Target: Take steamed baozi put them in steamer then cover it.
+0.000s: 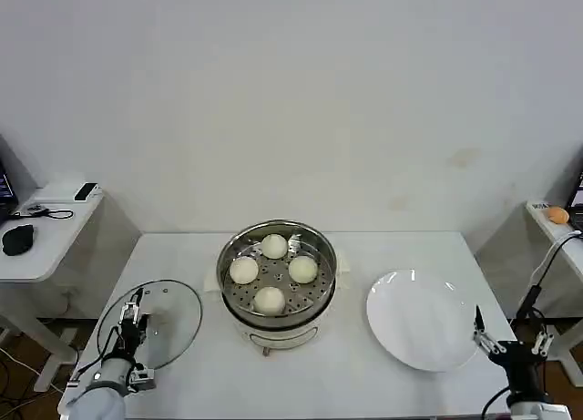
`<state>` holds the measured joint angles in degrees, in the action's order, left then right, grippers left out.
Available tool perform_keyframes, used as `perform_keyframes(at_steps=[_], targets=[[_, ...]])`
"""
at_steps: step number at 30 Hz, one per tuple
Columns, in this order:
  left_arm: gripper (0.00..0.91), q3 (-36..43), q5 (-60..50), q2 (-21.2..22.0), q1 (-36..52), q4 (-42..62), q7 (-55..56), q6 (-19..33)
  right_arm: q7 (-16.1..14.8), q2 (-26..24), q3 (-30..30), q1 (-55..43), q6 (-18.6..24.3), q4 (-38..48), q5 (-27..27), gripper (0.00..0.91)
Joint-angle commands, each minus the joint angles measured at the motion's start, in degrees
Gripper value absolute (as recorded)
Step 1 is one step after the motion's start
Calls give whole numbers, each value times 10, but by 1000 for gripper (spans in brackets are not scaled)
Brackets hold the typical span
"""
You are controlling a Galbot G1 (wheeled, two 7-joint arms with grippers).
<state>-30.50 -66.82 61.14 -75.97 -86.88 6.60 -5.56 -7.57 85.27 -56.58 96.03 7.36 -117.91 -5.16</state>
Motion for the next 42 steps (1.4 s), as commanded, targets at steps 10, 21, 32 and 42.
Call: perform_keyframes(at_steps=[10, 21, 32, 42], targets=[[0, 6, -4, 0, 44, 53, 6, 1, -1, 7, 2, 1, 4, 4, 6, 907], [0, -4, 12, 0, 30, 33, 20, 15, -1, 9, 12, 0, 5, 4, 11, 907], [0, -49, 11, -2, -28, -88, 32, 3, -2, 6, 18, 6, 7, -3, 13, 907], [0, -83, 12, -17, -82, -253, -27, -70, -6, -3, 24, 9, 8, 0, 21, 907]])
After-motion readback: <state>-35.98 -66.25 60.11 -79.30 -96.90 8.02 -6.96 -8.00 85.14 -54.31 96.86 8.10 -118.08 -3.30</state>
